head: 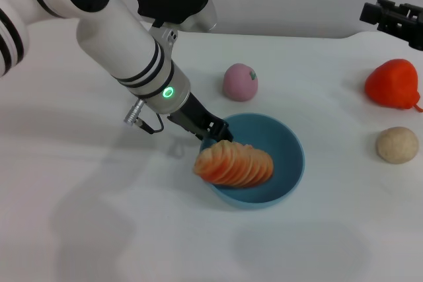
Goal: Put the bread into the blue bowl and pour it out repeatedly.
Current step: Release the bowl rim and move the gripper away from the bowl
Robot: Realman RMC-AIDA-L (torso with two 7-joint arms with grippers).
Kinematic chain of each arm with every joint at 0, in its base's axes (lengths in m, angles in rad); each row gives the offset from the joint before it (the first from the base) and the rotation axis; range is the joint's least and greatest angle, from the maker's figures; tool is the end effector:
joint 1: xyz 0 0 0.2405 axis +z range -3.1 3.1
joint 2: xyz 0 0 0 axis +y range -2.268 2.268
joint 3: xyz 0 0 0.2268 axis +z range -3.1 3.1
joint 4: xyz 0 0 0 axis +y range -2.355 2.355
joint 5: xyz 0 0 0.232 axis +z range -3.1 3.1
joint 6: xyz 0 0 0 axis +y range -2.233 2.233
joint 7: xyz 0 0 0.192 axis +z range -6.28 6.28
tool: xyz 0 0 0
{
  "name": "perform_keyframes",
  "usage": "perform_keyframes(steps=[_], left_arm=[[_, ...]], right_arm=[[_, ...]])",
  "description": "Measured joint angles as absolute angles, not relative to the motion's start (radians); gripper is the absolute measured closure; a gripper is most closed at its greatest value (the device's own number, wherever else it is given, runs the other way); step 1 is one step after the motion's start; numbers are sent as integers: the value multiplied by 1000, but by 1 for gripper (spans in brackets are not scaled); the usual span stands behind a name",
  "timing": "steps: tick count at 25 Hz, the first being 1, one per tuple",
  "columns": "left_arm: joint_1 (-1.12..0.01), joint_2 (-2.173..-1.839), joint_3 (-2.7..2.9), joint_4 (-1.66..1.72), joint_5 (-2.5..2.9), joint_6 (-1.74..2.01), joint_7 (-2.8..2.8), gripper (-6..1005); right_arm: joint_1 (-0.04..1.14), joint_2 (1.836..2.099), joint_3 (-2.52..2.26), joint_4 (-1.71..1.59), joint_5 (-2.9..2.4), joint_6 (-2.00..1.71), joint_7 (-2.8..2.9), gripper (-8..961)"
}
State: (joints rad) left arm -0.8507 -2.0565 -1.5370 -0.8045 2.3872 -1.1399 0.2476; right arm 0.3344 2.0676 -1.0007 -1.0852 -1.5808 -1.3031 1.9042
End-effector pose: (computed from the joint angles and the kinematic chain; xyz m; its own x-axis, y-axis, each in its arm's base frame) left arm -0.1740 0.3996 -0.1189 0.5383 0.8397 -0.0708 0.7460 -0.5139 -0.4235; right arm 0.1880 0.3932 0.0499 0.5534 -0.4058 -0.7274 -0.7107 -0.6854 -0.1583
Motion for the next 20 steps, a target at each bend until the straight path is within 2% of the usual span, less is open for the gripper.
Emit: perform_keyframes(steps=[10, 15, 17, 20], left_arm=[[-749, -2053, -1663, -996, 2388, -1219, 293, 279], [-658, -2056, -1692, -1137, 2380, -1188, 337, 273], [-658, -2056, -1692, -1137, 2380, -1188, 337, 270], [-569, -2054, -1704, -1223, 2307, -1093, 394, 268]], right_arm=[[334, 2066, -999, -1049, -1588, -1308, 1926, 503], [334, 2065, -963, -1042, -1579, -1320, 1994, 503], [334, 2065, -950, -1040, -1572, -1324, 2001, 503], [333, 2066, -904, -1004, -1511, -1338, 2030, 503]])
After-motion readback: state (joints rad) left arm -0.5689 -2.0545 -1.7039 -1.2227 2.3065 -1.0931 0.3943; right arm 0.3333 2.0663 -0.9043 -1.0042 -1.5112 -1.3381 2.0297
